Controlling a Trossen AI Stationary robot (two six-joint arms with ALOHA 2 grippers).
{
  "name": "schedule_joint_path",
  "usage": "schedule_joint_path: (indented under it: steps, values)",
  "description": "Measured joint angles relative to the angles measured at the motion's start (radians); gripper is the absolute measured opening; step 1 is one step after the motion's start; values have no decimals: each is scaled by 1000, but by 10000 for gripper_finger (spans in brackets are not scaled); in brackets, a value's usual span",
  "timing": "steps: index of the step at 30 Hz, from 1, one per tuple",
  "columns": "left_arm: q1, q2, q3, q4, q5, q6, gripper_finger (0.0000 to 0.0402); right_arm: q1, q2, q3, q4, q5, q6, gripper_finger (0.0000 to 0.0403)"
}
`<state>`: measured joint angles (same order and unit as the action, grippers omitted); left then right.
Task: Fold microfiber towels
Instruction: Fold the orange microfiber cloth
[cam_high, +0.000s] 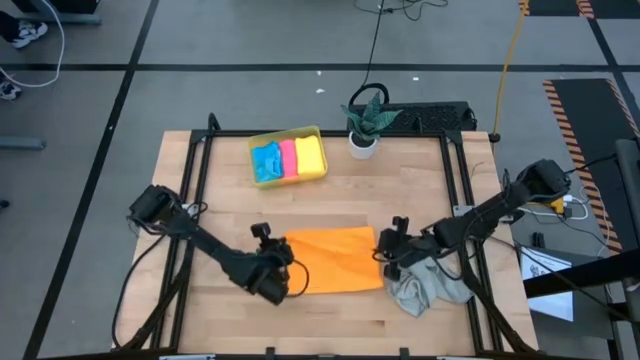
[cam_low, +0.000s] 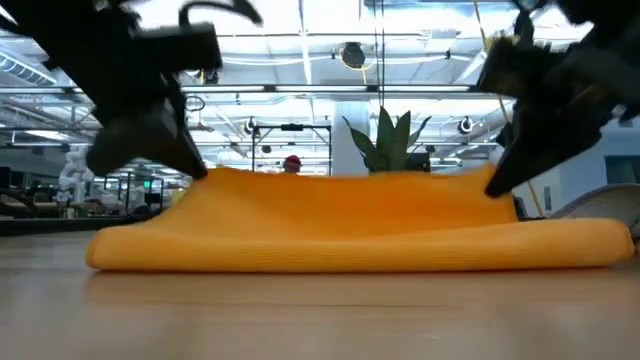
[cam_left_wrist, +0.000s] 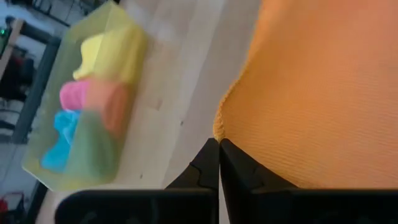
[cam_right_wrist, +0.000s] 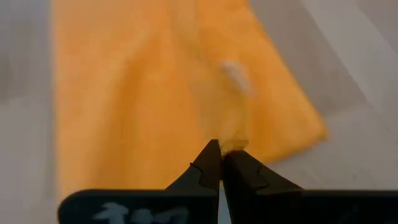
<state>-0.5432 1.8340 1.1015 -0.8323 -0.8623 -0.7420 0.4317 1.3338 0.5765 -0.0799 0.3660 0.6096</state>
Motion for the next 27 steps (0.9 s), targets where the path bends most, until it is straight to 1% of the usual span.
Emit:
schedule_joint_path:
  steps: [3, 5, 11, 15, 22, 27]
  values:
    - [29, 0, -43, 57, 21, -1, 6, -37, 0, -36, 7, 0, 11, 1]
    - [41, 0, -61, 88, 33, 3, 3, -57, 0, -60, 46, 0, 9, 1]
    - [44, 0, -77, 106, 50, 1, 11, -96, 0, -110, 177, -4, -48, 1]
    - [46, 0, -77, 112, 51, 3, 4, -121, 0, -132, 222, -2, -68, 7]
    - [62, 0, -77, 112, 51, -9, 13, -150, 0, -168, 255, -2, -73, 35]
    - [65, 0, -77, 129, 51, -5, 8, -150, 0, -178, 255, -3, -72, 79]
